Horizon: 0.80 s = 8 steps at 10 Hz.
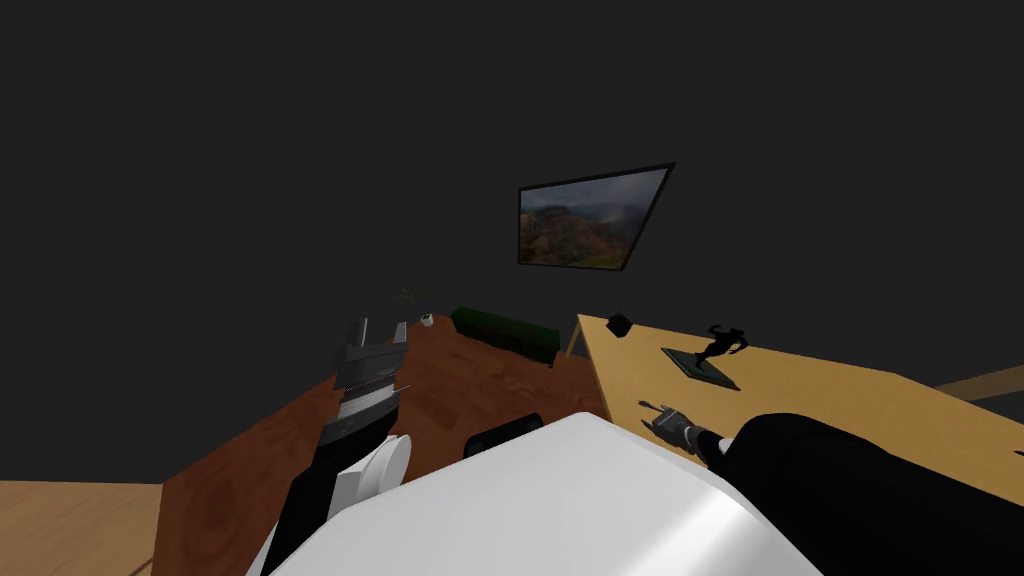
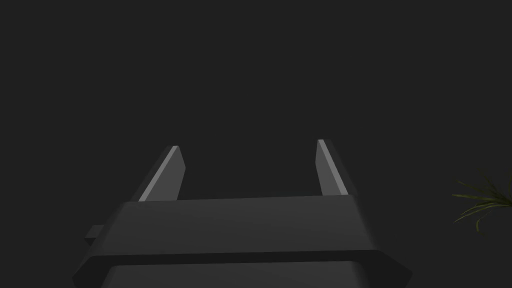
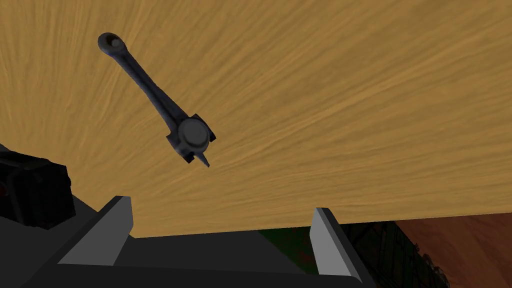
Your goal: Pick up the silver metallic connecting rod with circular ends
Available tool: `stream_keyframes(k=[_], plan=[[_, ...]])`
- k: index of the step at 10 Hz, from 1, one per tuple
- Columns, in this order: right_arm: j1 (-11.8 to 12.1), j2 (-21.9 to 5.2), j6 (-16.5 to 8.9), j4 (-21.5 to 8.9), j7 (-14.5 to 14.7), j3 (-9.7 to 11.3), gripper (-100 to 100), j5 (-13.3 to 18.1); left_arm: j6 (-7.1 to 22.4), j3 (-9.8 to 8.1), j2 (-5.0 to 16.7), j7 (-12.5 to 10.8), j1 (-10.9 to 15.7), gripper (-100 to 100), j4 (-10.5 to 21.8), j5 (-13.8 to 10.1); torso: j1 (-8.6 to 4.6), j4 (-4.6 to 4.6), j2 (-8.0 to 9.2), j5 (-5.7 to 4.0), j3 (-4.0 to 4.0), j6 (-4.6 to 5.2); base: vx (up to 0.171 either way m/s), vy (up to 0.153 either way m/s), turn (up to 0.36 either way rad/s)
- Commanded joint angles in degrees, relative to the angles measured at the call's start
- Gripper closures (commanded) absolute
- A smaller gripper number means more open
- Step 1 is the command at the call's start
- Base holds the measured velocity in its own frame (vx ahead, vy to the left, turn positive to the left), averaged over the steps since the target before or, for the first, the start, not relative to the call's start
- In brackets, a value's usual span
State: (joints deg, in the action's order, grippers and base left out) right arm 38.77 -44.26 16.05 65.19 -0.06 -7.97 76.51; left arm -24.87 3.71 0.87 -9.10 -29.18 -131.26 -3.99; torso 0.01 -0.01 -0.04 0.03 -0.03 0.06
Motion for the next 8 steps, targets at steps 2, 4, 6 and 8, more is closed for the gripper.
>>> stream_keyframes(k=[2, 4, 6, 8], plan=[[-0.9, -0.2, 0.7, -4.1, 1.4, 0.3, -100, 3.5, 0.0, 0.00, 0.0, 0.0, 0.0, 0, 0.0, 0.0, 0.01, 0.01, 0.07, -0.01, 0.04, 0.02, 0.025, -0.010, 0.083], [-0.8, -0.7, 0.8, -6.6, 1.7, 1.0, -100, 6.5, 0.0, 0.00, 0.0, 0.0, 0.0, 0, 0.0, 0.0, 0.00, 0.01, 0.06, 0.00, 0.04, 0.00, 0.050, -0.015, 0.177], [-0.8, -0.7, 0.8, -6.8, 1.7, 1.0, -100, 7.5, 0.0, 0.00, 0.0, 0.0, 0.0, 0, 0.0, 0.0, -0.01, -0.01, -0.02, -0.01, -0.01, 0.01, 0.034, -0.020, 0.040], [-0.8, -1.1, 1.0, -9.1, 1.9, 1.8, -100, 10.6, 0.0, 0.00, 0.0, 0.0, 0.0, 0, 0.0, 0.0, 0.02, 0.03, 0.10, 0.00, 0.06, -0.02, 0.024, -0.015, 0.154]])
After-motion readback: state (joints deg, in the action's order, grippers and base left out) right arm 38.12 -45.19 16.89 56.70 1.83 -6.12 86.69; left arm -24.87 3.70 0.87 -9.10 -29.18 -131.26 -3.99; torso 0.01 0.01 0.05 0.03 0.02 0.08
